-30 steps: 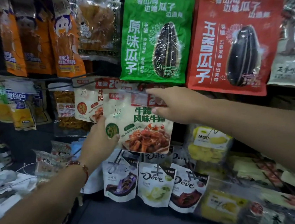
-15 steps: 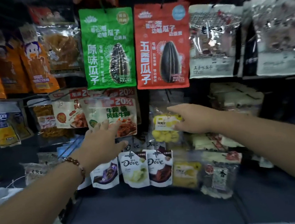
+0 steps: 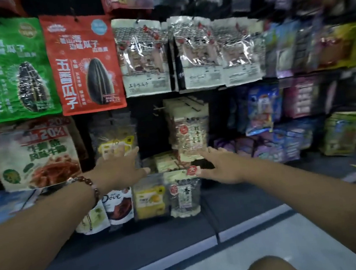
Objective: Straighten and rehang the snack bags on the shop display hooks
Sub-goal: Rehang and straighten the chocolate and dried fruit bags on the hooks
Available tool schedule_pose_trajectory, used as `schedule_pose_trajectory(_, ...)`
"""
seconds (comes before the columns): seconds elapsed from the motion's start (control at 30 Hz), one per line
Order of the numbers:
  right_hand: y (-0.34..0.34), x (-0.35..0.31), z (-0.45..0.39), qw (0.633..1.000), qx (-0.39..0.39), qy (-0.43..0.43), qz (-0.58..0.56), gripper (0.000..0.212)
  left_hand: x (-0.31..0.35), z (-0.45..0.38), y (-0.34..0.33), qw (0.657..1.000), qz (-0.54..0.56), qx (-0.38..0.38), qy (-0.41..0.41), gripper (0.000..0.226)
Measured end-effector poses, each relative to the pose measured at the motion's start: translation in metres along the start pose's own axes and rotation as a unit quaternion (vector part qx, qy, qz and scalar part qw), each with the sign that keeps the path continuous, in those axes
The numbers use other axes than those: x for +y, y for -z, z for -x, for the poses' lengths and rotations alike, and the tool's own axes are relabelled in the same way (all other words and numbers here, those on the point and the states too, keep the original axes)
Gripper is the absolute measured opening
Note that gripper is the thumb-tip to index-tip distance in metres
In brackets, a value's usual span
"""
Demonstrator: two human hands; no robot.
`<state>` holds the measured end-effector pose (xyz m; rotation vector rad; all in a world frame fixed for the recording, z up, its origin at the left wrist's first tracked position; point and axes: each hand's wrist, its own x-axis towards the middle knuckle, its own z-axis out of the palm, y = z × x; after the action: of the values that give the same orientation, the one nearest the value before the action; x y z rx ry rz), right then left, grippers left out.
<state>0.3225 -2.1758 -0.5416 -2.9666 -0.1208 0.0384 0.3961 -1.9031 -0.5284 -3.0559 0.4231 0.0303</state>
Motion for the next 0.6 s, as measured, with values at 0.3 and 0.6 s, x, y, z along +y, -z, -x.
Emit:
schedule_pose_trajectory(0.3,0.016,0.110,0.073,0.991,-0.024,-0.129,-0.001,0.075,0.101,-0.015,0.020,0.997,0.021,-0.011,-0.071,0.084)
schedule_pose_trajectory(0.6,-0.009,0.208,0.080,0.977,-0.090,-0.194,-0.011,0.086,0.192,-0.055,-0.016,0.990,0.025,-0.030,-0.132,0.084)
